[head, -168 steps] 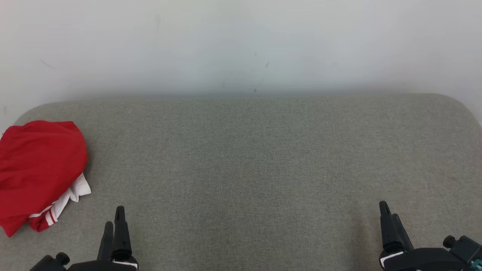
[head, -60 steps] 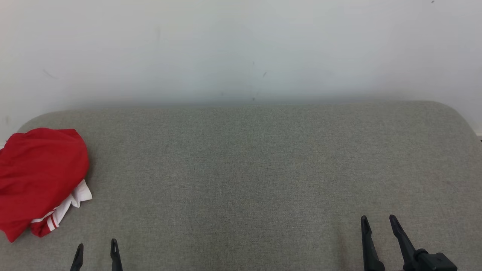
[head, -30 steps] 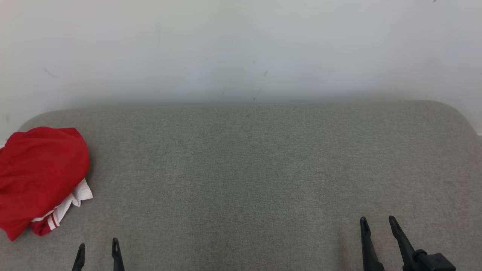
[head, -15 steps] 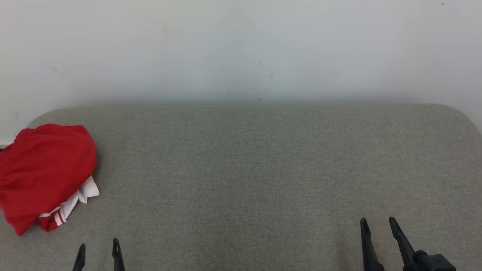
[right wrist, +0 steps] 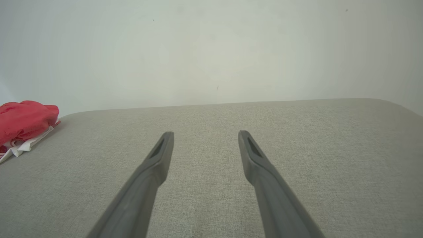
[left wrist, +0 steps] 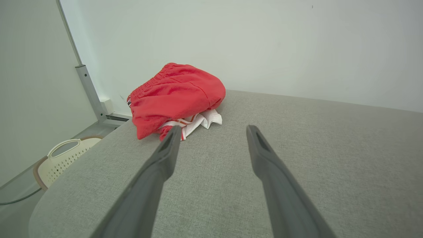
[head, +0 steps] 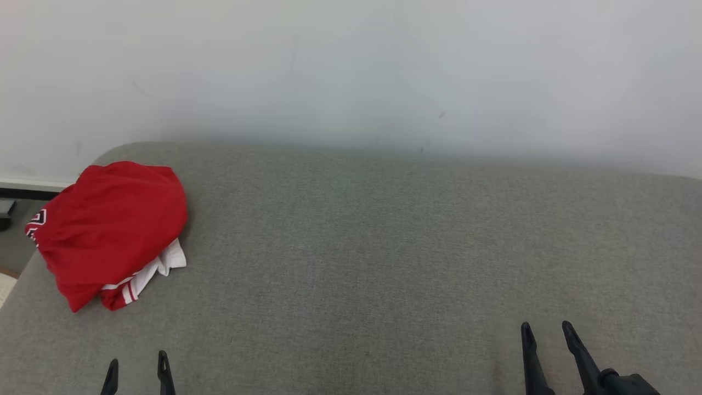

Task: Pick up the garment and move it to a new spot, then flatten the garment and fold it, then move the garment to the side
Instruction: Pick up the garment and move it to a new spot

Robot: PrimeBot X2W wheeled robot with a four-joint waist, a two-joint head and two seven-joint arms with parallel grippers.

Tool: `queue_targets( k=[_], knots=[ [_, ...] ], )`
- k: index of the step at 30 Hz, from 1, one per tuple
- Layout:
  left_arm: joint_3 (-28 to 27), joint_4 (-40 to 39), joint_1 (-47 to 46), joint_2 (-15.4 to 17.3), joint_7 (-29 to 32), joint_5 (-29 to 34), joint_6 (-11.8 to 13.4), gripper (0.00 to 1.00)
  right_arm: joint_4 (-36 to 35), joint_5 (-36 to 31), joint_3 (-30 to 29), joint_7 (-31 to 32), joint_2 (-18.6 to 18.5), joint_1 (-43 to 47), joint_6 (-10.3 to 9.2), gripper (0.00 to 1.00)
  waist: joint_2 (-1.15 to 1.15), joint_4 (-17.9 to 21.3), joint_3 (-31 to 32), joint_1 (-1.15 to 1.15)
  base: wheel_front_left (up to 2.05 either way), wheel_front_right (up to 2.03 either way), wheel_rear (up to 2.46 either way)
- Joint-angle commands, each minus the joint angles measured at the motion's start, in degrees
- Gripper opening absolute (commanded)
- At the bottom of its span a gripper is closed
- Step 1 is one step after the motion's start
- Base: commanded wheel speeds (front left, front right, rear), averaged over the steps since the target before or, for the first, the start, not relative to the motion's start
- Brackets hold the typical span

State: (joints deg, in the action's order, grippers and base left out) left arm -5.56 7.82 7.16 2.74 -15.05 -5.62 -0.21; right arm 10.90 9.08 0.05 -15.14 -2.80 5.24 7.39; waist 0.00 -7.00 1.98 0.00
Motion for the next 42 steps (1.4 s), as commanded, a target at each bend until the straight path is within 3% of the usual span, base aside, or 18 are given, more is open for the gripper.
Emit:
queue_targets(
  k=[1,25,42],
  knots=[
    [-0.1,0.0,1.0,0.3,-0.1,0.3,-0.1,1.0,0.1,0.2,0.1,-0.1,-0.2,0.9,0.19,1.0,0.0,-2.6,0.4,0.0,0.0,0.0,0.0],
    [-2.1,0.5,1.4,0.2,-0.1,0.7,-0.5,1.0,0.1,1.2,2.1,-0.1,-0.2,1.4,0.19,1.0,0.0,-16.4,1.2,0.0,0.0,0.0,0.0],
    [-3.1,0.1,-0.8,0.3,-0.1,-2.0,1.3,1.0,0.3,1.1,3.3,-0.1,-0.2,0.9,0.19,1.0,0.0,-15.5,0.5,0.0,0.0,0.0,0.0]
  ],
)
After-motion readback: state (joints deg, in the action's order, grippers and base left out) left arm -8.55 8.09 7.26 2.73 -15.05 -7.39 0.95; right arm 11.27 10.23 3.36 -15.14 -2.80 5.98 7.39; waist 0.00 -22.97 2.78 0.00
